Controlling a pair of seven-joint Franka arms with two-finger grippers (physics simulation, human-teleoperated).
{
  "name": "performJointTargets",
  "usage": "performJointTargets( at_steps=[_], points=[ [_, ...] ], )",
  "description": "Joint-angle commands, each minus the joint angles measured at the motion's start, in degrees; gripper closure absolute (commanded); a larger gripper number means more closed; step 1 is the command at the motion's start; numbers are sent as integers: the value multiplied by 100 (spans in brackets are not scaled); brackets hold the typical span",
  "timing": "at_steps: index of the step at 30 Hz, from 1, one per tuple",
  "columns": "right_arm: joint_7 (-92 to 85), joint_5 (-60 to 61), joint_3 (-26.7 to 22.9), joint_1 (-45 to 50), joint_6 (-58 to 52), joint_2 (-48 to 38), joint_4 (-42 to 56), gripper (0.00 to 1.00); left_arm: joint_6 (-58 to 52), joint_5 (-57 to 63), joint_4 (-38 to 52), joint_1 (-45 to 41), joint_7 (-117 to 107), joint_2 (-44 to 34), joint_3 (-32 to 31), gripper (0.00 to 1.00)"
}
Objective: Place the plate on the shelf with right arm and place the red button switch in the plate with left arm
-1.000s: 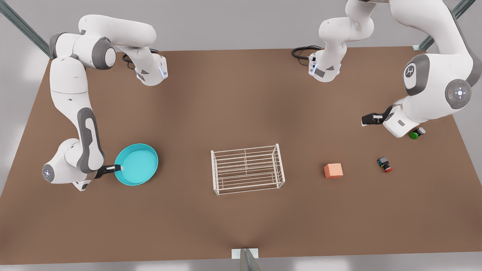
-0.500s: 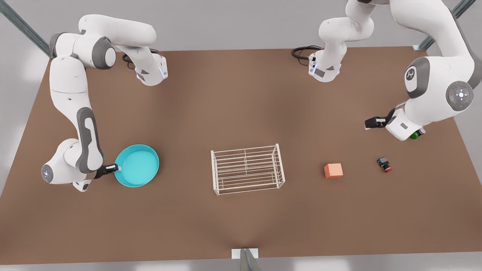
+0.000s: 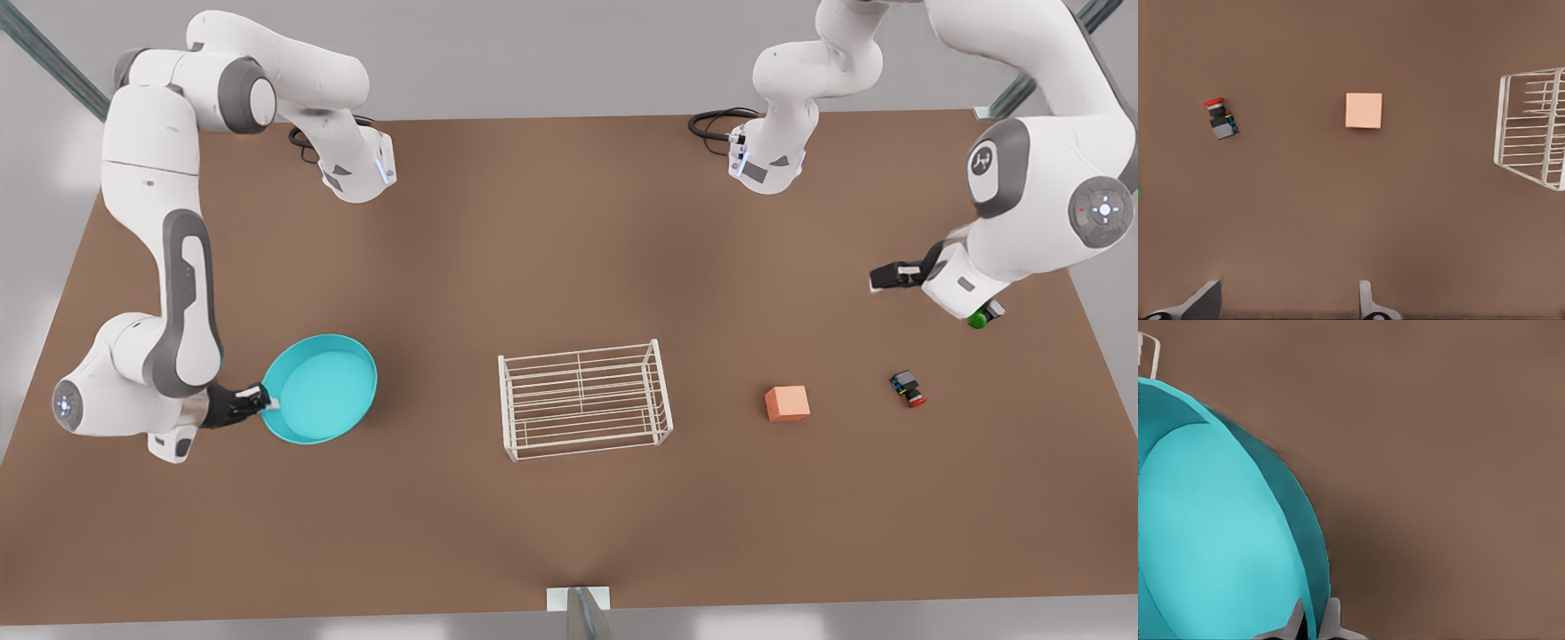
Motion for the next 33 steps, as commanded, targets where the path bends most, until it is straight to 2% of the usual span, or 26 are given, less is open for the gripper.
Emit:
performJointTargets(
  at_steps=[1,4,8,9,12,14,17,18,21,22,23,26,33],
  points=[
    [-120,-31,131,49,-579,-130,103,86,-275,2,-10,-39,-172,-25,-5,0],
    [450,-13,210,470,-1159,-139,683,86,-38,10,-1,-13,-172,10,3,0],
    [1654,83,228,1209,-1230,-139,1017,86,296,336,34,92,-137,326,-5,0],
    [2067,84,272,1385,-1230,-139,1123,86,375,344,43,382,-93,431,-5,0],
    [3404,31,887,1622,-1133,-121,1369,86,1544,353,-27,1305,855,810,3,0],
    [3975,31,861,1939,-1107,-33,1729,86,1922,599,-36,1473,1181,968,3,0],
    [4748,31,992,2282,-421,125,1756,86,3249,608,-45,1859,1998,1724,3,0],
    [5047,31,1142,2299,-96,195,1765,86,3320,555,-62,1921,2078,1855,3,0],
    [5417,31,1133,2528,238,468,1984,86,3943,502,-449,1807,1111,2023,-14,0],
    [5514,110,1195,2545,440,529,1984,86,4162,494,-738,1675,980,1962,-23,0],
    [5636,110,1195,2660,651,608,1984,86,5445,494,-1802,1491,682,1645,-40,0],
    [5892,119,1203,2791,1231,802,1984,86,5763,828,-1820,1437,434,2005,-5,0],
    [6050,110,1203,2915,1706,1206,2143,86,6764,1162,-2014,1613,373,2497,74,0]
  ],
)
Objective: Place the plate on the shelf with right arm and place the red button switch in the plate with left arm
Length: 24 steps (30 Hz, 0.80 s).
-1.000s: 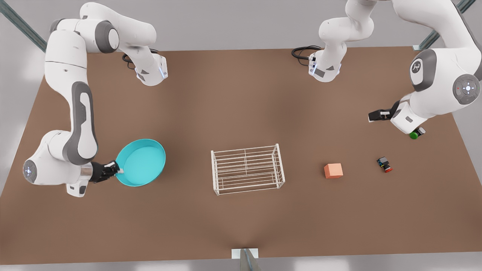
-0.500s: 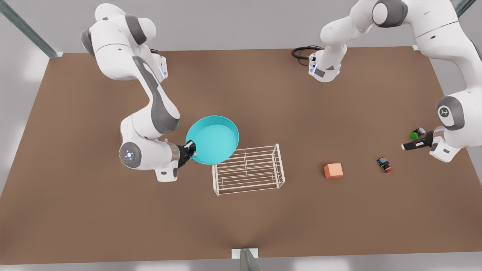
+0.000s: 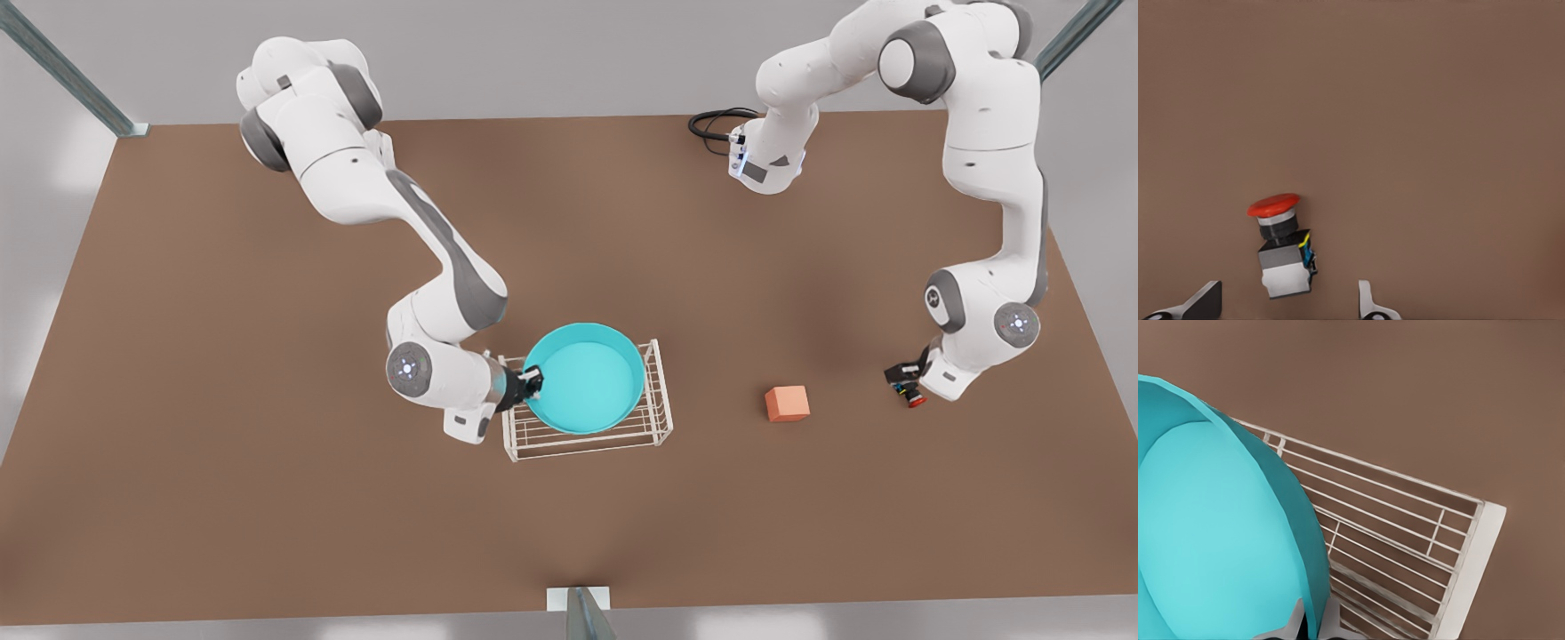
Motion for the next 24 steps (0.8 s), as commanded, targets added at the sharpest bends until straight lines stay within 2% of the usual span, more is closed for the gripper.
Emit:
performJointTargets(
  at_steps=[1,2,3,4,7,8,10,11,12,13,14,15,16,18,20,21,22,24],
  points=[
    [1986,-65,13,2,457,22,6,85,1027,129,-12,37,-180,133,13,0],
    [1986,-65,13,2,457,31,-3,84,1159,129,-65,72,-180,195,30,0],
    [1986,-65,13,2,457,31,-3,50,1309,121,-83,99,-171,257,30,0],
    [1986,-65,13,2,457,22,-12,0,1335,121,-83,125,-171,274,30,0],
    [1925,-109,-74,-24,360,-180,-12,0,1555,129,-83,161,-171,415,48,0],
    [1907,-127,-144,-138,-69,-636,-29,0,1573,129,-83,161,-171,450,48,0],
    [1530,-136,-724,-138,-923,-1463,-20,0,1634,121,-83,169,-180,503,48,0],
    [1319,-416,-1243,-174,-1458,-1622,-12,0,1634,121,-83,169,-206,511,48,0],
    [452,-636,-1393,-454,-1661,-1700,-20,0,1634,121,-74,169,-206,520,48,0],
    [-509,-707,-1560,-1060,-2188,-1710,-20,0,1660,121,-74,169,-294,538,48,10],
    [-843,-829,-1560,-1474,-2391,-1710,-55,0,1687,121,-74,169,-303,555,48,26],
    [-1072,-1821,-1516,-1483,-2549,-1710,-91,0,1687,121,-83,169,-303,555,48,32],
    [-1011,-2535,-1525,-1325,-2926,-1683,-178,0,1704,121,-74,169,-303,590,48,32],
    [-1055,-2526,-1639,-1580,-3147,-1683,-214,0,1731,121,-74,169,-320,608,48,32],
    [-1081,-2342,-1577,-1562,-3164,-1727,-284,0,1731,121,-74,161,-391,599,48,48],
    [-1072,-2333,-1586,-1571,-2358,-2498,-1616,0,1722,121,-74,143,-426,582,48,54],
    [-1064,-2342,-1577,-1571,-1164,-3412,-3163,0,1696,121,-65,143,-435,529,48,55],
    [-1002,-2333,-1577,-1562,-1160,-3415,-3158,0,1599,121,-39,117,-435,468,39,61]
  ],
)
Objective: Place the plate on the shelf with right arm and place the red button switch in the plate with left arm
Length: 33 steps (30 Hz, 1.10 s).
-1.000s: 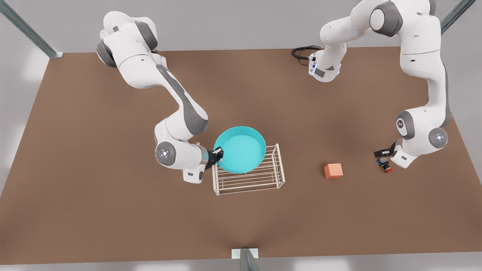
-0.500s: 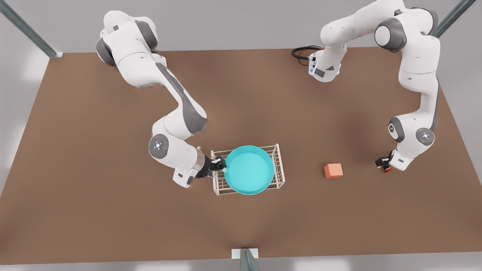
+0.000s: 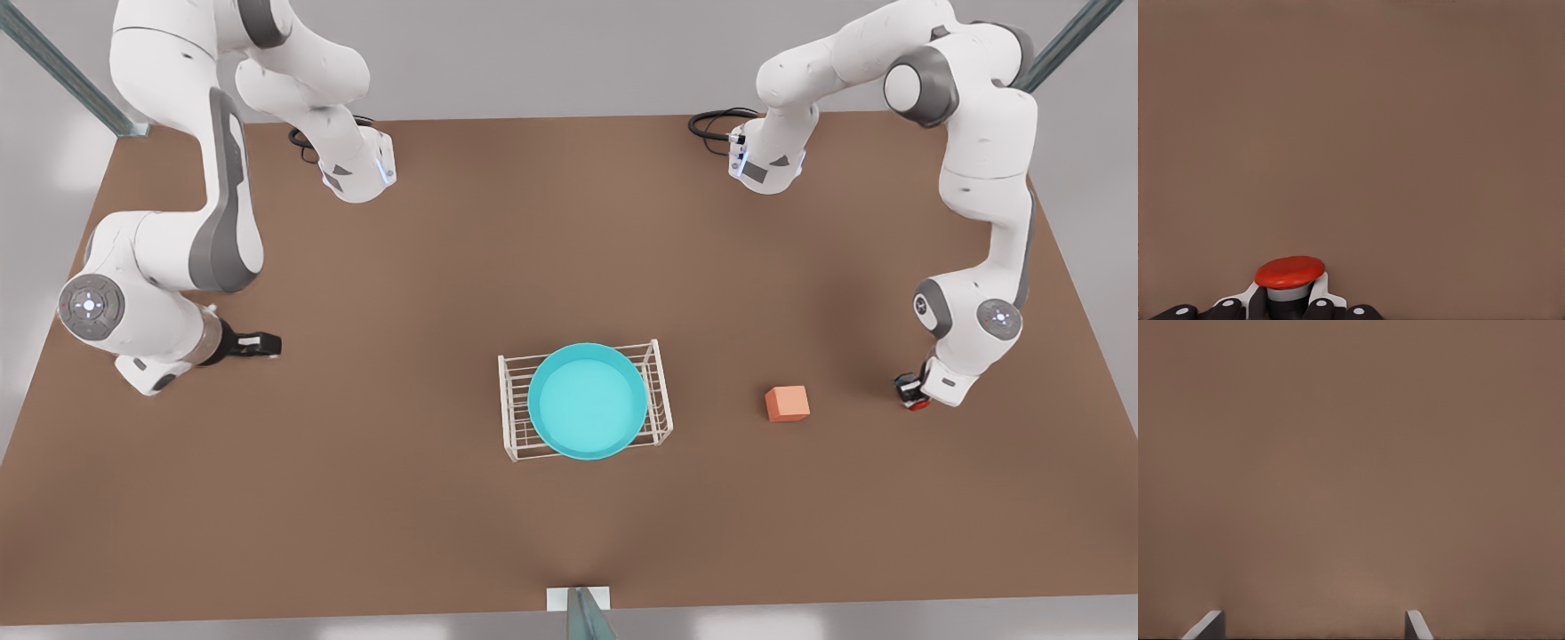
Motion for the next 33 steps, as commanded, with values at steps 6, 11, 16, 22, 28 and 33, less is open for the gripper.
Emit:
performJointTargets(
  at_steps=[6,11,16,22,28,33],
  points=[
    [-982,-81,-27,4,648,-134,-202,0,-2157,13,1239,-507,-207,-302,-32,60],
    [-990,-81,-27,4,648,-116,-176,0,-3818,-75,2363,-1553,-2148,-302,-392,60],
    [-999,-90,-27,4,657,-116,-158,0,-4408,-31,2601,-1632,-4978,-302,-1930,60],
    [-999,-90,-27,4,648,-116,-158,0,-5401,4,3366,-2528,-7229,-293,-2599,60],
    [-999,-90,-27,4,648,-116,-158,0,-3951,13,3867,-3319,-8398,207,-2581,60],
    [-1008,-90,-27,-4,613,-116,-158,0,-2606,13,4201,-3618,-8618,858,-2537,60]
  ],
)
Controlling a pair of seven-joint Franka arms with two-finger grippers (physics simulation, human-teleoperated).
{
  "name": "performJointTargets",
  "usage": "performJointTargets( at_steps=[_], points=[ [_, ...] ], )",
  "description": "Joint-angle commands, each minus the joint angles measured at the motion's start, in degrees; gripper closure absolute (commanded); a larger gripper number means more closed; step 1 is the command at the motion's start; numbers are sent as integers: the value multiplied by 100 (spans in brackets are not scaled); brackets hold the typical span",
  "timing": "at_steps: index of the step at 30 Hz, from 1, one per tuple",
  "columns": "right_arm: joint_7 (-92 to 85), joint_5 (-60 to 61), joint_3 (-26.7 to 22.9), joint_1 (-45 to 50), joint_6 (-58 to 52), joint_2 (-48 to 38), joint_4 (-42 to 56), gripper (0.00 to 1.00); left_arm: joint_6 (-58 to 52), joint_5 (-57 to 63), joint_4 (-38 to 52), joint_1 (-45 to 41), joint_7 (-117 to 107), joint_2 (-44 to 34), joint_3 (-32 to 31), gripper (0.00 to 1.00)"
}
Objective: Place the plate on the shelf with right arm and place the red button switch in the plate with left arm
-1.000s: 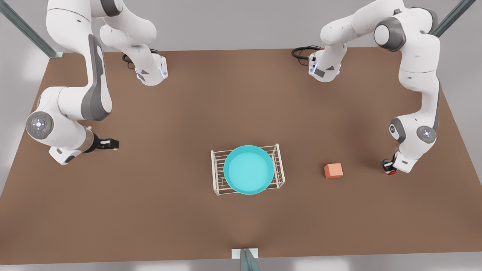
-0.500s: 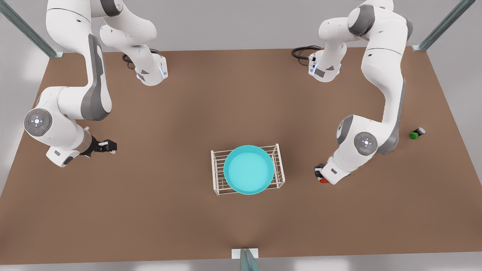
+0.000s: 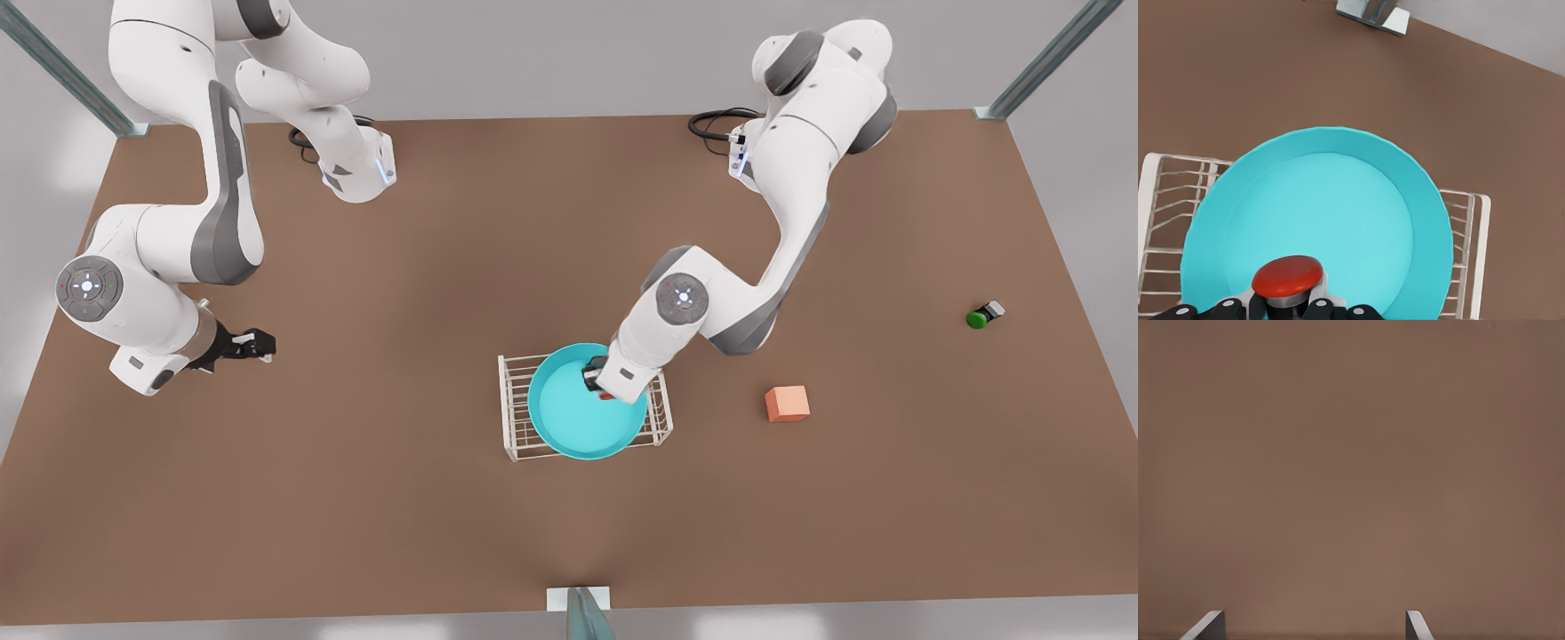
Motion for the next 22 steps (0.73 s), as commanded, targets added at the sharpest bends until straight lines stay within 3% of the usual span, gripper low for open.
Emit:
performJointTargets(
  at_steps=[1,2,5,6,9,12,13,14,15,17,22],
  points=[
    [-175,5,-2,3,-12,-6,3,0,992,-1,37,-21,-3137,66,4,16],
    [-175,5,-11,-6,-12,-6,3,0,922,201,28,-21,-3050,48,-4,0],
    [-175,5,-11,-6,-21,-6,12,0,289,728,-7,-65,-2698,13,-13,0],
    [-175,5,-11,-6,-21,-6,12,0,-500,1237,-34,-82,-1805,-31,-22,0],
    [-175,-4,-11,-6,-12,-6,12,0,-3551,456,37,1481,3989,-1094,-40,0],
    [-175,-4,-11,-6,-12,-6,12,0,-4553,307,89,2386,4472,-1772,31,0],
    [-175,-4,-11,-6,-21,-6,12,0,-4624,-314,98,2048,5097,-1876,1097,0],
    [-175,-4,-11,-6,-21,-6,12,0,-4231,-1396,-356,968,5702,-2279,3180,0],
    [-175,-4,-11,-6,-12,-6,12,0,-2809,-1337,-2234,727,5775,-3368,3362,0],
    [-175,-4,-11,-6,-21,-6,12,0,-3209,-1337,-1800,612,5757,-3239,3300,0],
    [-175,-4,-11,-6,-12,-6,12,0,-3174,-1460,-1668,595,5845,-3134,3151,0]
  ],
)
